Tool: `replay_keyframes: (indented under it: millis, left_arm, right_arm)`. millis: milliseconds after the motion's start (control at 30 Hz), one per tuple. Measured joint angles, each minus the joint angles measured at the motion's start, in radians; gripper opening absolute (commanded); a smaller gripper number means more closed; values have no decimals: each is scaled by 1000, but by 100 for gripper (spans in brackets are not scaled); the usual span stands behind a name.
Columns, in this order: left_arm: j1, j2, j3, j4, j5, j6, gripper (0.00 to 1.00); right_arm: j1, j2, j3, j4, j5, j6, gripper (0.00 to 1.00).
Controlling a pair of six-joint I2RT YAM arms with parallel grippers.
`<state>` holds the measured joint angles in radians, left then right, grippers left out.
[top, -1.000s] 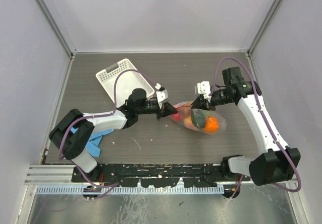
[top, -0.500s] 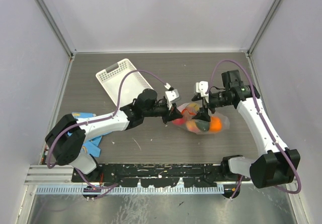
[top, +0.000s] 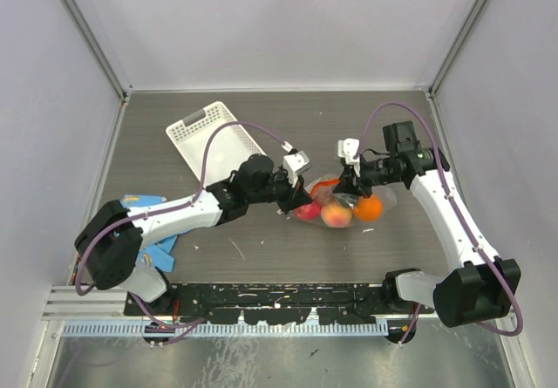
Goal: Open the zip-top bag and remove the fake food
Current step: Adjust the zipper food storage bag at the center of the board.
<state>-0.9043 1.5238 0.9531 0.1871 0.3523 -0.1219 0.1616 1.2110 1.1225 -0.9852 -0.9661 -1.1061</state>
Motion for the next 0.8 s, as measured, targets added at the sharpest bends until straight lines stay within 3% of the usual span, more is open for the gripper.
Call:
replay_keyframes:
  millis: [67,167,267,533,767,800]
  left_arm:
    - [0,-16,-6,4,-8,-3,6]
    - [0,-66,-60,48,-13,0,46]
    - [0,-127,-154,133,-15,11,63]
    - [-1,-269,-456,327,-68,134,78]
    - [-2,-352,-565,410,-166,220,99]
    - [-2,-356,-582,436,-173,220,98]
  right_arm:
    - [-1,0,12,-14,-8,-2,1]
    - [-11,0,36,-39,-31,-12,1]
    - [-15,0,49,-70,-57,-40,1]
    - [-16,0,52,-194,-118,-186,1]
    - [-15,0,52,-250,-134,-265,1]
    - [-15,1,52,-255,-135,-274,1]
